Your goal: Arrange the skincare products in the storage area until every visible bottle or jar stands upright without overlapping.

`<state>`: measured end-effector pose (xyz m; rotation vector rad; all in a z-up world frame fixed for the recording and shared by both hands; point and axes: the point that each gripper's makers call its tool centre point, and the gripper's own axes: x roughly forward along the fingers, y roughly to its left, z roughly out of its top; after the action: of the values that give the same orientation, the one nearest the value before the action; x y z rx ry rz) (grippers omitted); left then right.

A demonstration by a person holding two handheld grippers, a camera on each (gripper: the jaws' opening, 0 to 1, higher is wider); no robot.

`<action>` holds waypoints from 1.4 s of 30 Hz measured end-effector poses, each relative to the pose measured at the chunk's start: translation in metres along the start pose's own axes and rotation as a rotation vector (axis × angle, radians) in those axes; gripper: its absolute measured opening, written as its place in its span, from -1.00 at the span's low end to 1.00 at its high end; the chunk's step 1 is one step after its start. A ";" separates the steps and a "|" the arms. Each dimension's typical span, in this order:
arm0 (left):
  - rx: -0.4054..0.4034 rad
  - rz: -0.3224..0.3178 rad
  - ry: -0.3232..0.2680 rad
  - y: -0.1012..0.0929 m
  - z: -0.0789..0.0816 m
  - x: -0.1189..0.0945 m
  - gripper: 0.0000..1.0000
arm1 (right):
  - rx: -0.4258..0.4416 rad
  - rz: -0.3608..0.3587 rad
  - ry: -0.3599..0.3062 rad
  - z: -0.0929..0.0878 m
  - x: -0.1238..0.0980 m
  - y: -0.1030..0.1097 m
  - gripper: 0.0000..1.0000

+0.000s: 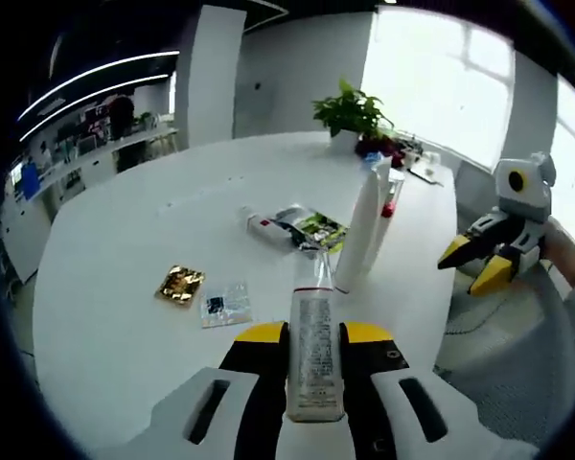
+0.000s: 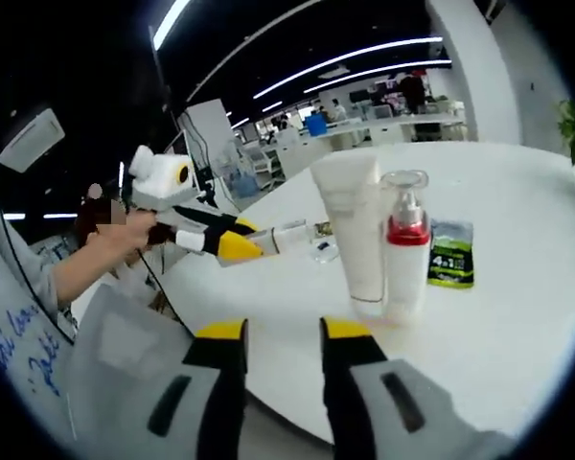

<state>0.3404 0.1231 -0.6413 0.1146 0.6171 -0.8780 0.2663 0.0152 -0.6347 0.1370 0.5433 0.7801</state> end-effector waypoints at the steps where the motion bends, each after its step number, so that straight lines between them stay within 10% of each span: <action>1: 0.001 -0.002 -0.001 -0.001 0.000 0.000 -0.66 | 0.006 0.004 -0.002 0.000 0.001 0.000 -0.40; 20: -0.003 -0.094 -0.036 -0.052 0.002 0.000 -0.66 | 0.286 0.048 -0.078 0.002 0.015 -0.010 -0.48; 42: -0.004 -0.184 -0.107 -0.094 0.026 0.006 -0.66 | 1.014 0.230 -0.413 0.032 0.016 -0.022 -0.43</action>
<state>0.2843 0.0495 -0.6093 0.0070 0.5346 -1.0538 0.3054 0.0136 -0.6212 1.2866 0.4868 0.6081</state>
